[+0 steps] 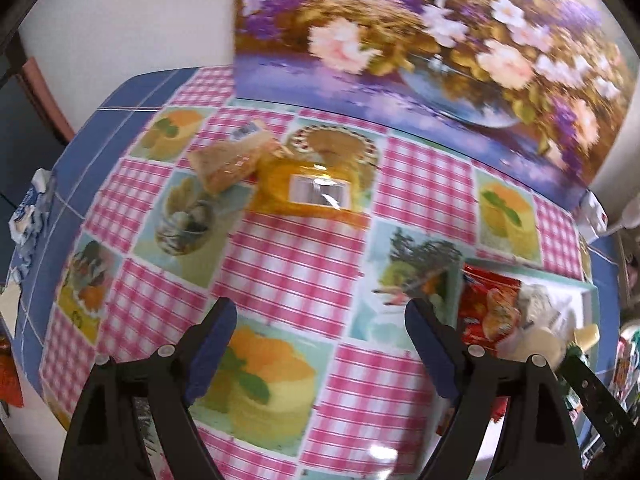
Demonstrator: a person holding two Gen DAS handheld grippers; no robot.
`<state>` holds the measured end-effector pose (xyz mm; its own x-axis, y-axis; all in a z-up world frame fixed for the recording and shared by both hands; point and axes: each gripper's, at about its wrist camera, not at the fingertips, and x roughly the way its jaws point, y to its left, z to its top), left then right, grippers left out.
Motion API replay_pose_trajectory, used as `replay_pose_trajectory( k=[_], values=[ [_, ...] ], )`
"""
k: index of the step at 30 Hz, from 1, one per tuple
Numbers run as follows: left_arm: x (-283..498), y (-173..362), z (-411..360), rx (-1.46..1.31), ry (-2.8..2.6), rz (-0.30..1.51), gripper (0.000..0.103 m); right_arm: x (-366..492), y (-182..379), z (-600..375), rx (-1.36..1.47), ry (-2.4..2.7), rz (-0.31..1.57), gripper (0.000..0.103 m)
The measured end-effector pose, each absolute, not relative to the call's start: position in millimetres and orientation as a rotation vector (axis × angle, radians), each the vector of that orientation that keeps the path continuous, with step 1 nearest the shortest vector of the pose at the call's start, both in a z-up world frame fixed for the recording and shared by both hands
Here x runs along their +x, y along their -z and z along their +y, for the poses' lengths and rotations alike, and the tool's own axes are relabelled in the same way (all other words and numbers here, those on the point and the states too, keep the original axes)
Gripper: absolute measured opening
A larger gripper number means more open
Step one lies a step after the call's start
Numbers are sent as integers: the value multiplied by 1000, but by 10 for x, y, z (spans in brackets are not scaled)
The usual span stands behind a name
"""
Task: Organize snacks
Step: 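Move both open tools back to the remaining snacks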
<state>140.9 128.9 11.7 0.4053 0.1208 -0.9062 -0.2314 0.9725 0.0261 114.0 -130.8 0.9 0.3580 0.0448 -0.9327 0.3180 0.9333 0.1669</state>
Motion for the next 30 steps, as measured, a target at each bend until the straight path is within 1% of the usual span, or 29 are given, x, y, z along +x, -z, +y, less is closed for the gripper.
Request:
replay_pose_trajectory(
  k=[10, 17, 30],
  values=[
    [1401, -214, 1741, -114, -320, 1094, 88, 1203, -155, -868, 291, 86, 1148, 101],
    [1381, -289, 2091, -111, -383, 1070, 88, 1234, -160, -510, 224, 25, 1146, 101],
    [1332, -145, 2613, -213, -422, 1097, 88, 1329, -55, 122, 144, -86, 1166, 101]
  ],
)
